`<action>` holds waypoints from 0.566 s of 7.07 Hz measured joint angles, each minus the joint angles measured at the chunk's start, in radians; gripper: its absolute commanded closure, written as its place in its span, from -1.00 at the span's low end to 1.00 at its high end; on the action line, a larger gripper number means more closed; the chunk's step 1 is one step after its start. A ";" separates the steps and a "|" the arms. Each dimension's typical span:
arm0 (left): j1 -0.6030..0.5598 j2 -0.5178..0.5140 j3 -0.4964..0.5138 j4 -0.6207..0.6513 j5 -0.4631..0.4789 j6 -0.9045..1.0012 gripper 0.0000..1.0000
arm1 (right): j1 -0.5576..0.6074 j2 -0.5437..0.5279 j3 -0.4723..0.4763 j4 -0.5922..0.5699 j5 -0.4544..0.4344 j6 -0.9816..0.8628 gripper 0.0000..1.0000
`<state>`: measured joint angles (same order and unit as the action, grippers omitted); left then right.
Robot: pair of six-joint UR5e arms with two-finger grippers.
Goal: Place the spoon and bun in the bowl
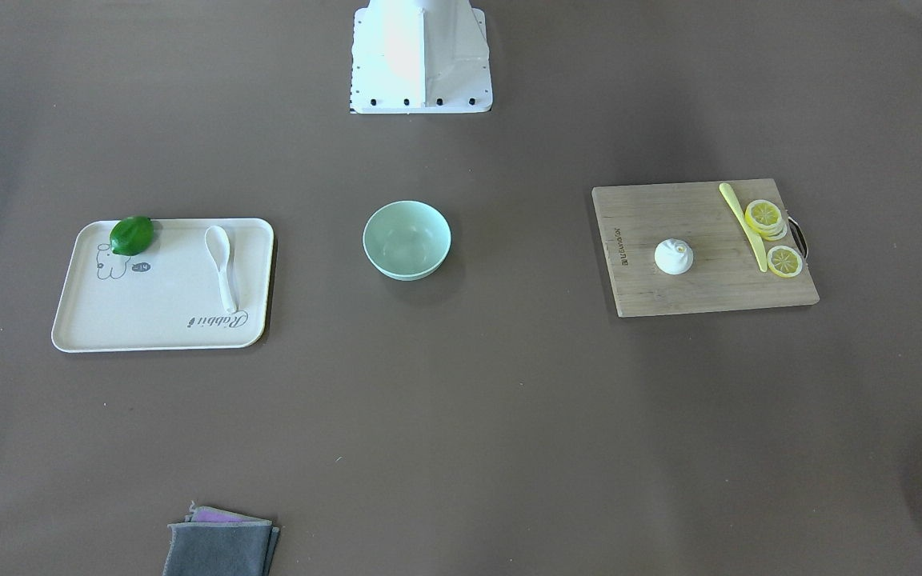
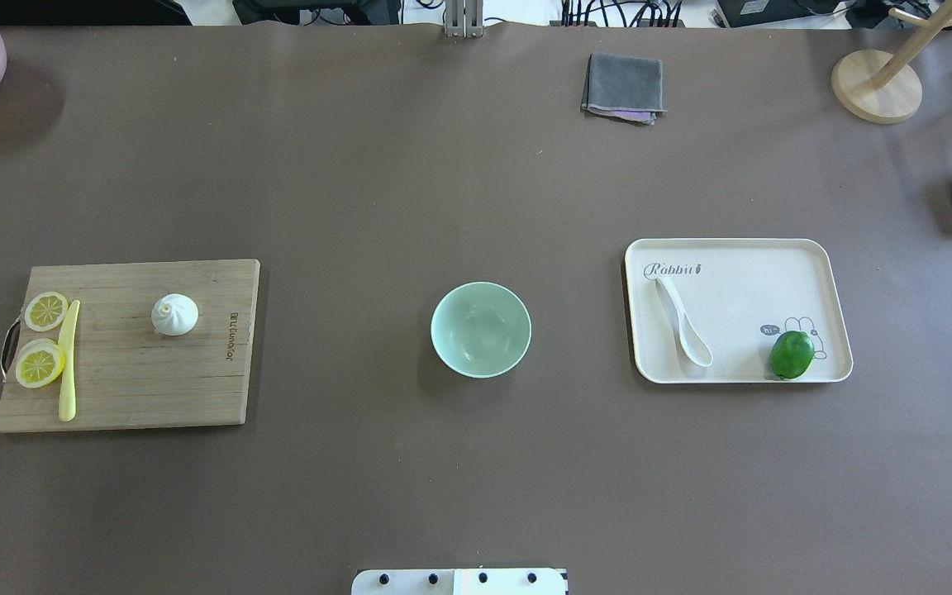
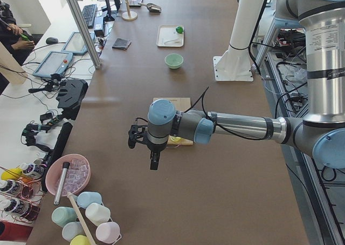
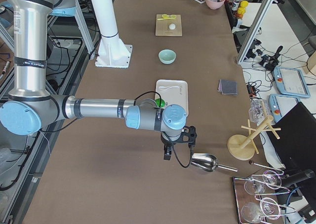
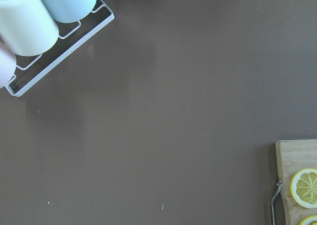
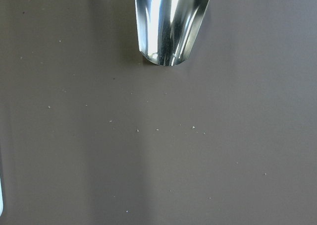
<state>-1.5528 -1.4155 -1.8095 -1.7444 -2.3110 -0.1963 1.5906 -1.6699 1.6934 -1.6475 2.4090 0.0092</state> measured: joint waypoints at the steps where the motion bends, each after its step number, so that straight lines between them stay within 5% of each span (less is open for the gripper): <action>1: -0.002 0.002 -0.006 0.000 -0.002 0.000 -0.96 | 0.000 0.000 0.001 0.000 0.001 0.000 -1.00; 4: -0.002 0.003 -0.006 0.000 -0.011 0.000 -0.96 | 0.000 0.000 0.003 0.001 0.002 0.000 -1.00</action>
<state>-1.5553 -1.4129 -1.8160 -1.7442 -2.3216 -0.1963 1.5907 -1.6694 1.6965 -1.6460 2.4106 0.0092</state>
